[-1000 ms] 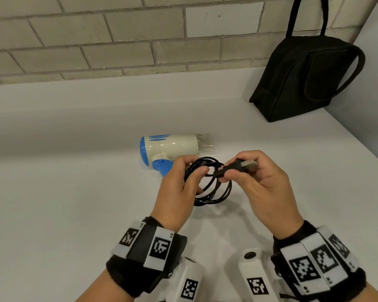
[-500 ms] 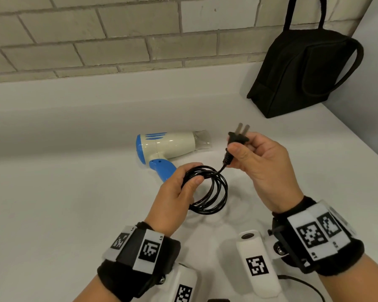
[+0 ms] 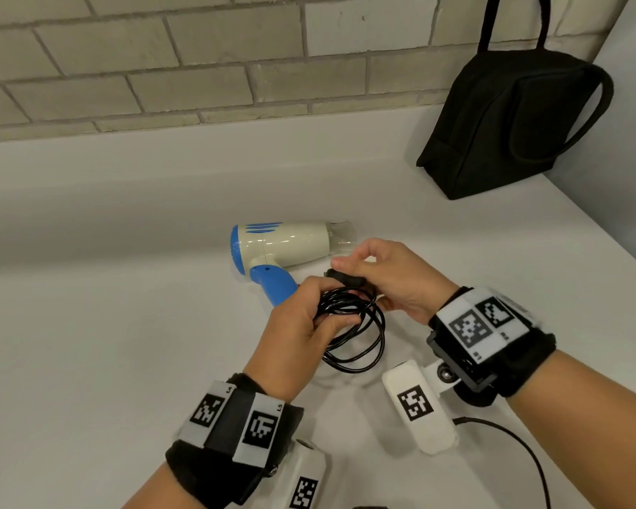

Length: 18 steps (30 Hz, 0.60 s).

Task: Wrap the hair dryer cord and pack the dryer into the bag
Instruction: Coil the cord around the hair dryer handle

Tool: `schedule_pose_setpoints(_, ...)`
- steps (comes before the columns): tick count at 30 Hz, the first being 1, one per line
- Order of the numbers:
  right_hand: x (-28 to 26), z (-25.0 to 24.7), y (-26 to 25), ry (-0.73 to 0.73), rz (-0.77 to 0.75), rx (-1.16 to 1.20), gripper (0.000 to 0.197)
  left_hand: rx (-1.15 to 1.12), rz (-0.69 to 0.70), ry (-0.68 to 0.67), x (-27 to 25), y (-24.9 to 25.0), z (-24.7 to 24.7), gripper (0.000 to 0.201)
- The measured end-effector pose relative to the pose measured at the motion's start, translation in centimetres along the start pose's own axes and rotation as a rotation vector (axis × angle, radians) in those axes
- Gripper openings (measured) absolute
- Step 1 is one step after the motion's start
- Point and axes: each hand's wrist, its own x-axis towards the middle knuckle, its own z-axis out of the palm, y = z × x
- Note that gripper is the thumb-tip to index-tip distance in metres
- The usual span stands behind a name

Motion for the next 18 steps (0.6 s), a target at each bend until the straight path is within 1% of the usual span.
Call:
schedule_pose_setpoints(2,-0.4,-0.1,-0.2,-0.034,-0.04,-0.14,0.025,-0.022,-0.031,0.029,0.0,0.1,0.0,0.037)
schedule_pose_setpoints(3,-0.7,-0.1,-0.3,-0.05,-0.056,-0.167,0.03,-0.026,-0.043,0.045,0.1,0.1,0.0,0.037)
schedule_pose_setpoints(5,-1.5,-0.2,-0.8,-0.087,-0.078,-0.15,0.04,-0.023,-0.049,0.067,0.2,0.1,0.0,0.036)
schedule_pose_setpoints(6,-1.9,-0.3,-1.1,-0.119,-0.084,-0.13,0.042,-0.027,-0.048,0.071,0.2,0.1,0.1,0.036)
schedule_pose_setpoints(8,-2.7,-0.6,-1.4,-0.2,-0.108,-0.149,0.034,-0.023,-0.053,0.076,0.3,-0.1,0.1,0.037)
schedule_pose_setpoints(10,-3.1,-0.9,-1.3,-0.249,-0.124,-0.251,0.03,0.0,-0.064,0.08,0.3,-0.2,0.2,0.04)
schedule_pose_setpoints(11,-3.1,-0.9,-0.9,-0.251,-0.122,-0.282,0.026,0.007,-0.061,0.087,0.3,-0.3,0.2,0.041)
schedule_pose_setpoints(13,-2.9,-0.6,-0.4,-0.201,-0.124,-0.276,0.01,0.039,-0.037,0.099,0.3,-0.4,0.4,0.043)
schedule_pose_setpoints(14,-2.8,-0.4,-0.1,-0.171,-0.124,-0.274,0.006,0.045,-0.036,0.087,0.3,-0.4,0.5,0.042)
schedule_pose_setpoints(16,-2.6,-0.1,0.4,-0.125,-0.117,-0.27,0.012,0.01,-0.084,0.061,0.2,-0.4,0.5,0.037)
schedule_pose_setpoints(18,-2.4,0.0,0.9,-0.097,-0.103,-0.257,0.016,-0.055,-0.167,0.044,0.2,-0.5,0.3,0.026)
